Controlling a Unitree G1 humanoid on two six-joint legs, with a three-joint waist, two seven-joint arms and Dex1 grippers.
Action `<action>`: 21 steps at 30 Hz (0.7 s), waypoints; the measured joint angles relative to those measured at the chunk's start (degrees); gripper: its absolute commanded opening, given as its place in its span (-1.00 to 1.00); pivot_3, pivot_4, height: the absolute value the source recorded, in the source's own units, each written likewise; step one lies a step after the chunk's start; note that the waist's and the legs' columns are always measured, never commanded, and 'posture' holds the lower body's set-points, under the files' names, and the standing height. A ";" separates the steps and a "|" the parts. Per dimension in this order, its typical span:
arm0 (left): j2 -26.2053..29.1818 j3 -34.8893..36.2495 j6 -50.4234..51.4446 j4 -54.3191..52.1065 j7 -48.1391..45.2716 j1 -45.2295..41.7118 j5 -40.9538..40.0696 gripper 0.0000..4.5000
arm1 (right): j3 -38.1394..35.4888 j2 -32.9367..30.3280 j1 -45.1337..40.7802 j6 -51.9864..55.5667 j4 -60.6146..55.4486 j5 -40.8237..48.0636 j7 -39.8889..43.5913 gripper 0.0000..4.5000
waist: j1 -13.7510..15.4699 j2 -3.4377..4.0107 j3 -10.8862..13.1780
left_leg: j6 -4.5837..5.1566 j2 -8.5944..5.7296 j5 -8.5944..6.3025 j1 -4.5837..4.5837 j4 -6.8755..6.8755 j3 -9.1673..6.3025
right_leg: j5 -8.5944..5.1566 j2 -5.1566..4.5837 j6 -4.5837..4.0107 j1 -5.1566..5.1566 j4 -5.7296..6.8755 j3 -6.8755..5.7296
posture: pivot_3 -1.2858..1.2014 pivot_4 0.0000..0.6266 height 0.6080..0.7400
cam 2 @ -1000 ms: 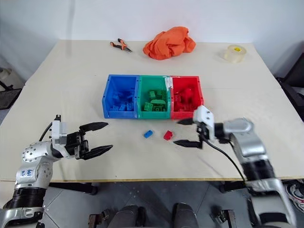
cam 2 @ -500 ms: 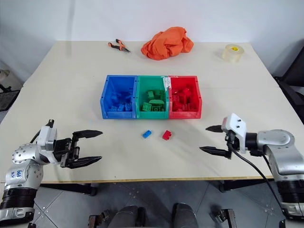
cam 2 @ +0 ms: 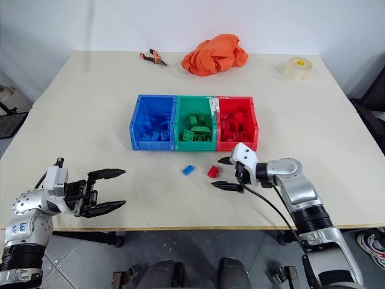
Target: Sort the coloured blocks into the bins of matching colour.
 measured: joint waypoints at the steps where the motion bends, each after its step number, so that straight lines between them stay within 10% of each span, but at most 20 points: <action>1: -0.13 0.02 -0.07 -0.13 0.21 0.06 0.00 1.00 | 0.20 0.41 -0.28 -0.89 1.19 -0.44 -0.03 0.99 | 0.01 0.00 0.00 | 0.00 0.00 0.00 0.00 0.02 -0.03 | 0.00 0.00 0.00 0.01 0.01 0.00 | 0.03 -0.52 1.00; 5: -0.80 0.01 -0.63 -0.34 0.63 0.79 0.00 1.00 | 0.96 2.18 -1.96 -4.90 4.96 -1.64 0.25 0.99 | -0.22 0.00 0.00 | 0.00 0.04 0.00 0.04 0.02 -0.04 | 0.00 0.04 0.00 0.03 0.04 0.00 | 0.03 -0.52 1.00; 15: -0.90 0.02 -0.76 -0.34 0.87 1.25 0.00 1.00 | 0.61 2.75 -1.70 -6.64 5.72 -1.74 0.17 -0.34 | -0.17 0.00 0.00 | 0.00 0.03 0.00 0.04 0.03 -0.08 | 0.00 0.01 0.00 0.03 0.09 0.03 | 0.03 -0.52 1.00; 21: -0.98 -0.09 -1.02 -0.23 0.78 1.21 0.01 1.00 | -1.76 2.83 1.56 -2.59 -1.04 0.62 -2.21 -0.34 | -0.16 0.01 0.00 | -0.01 0.03 0.00 0.00 0.03 -0.11 | 0.00 -0.01 0.00 0.02 0.08 0.05 | 0.03 -0.52 1.00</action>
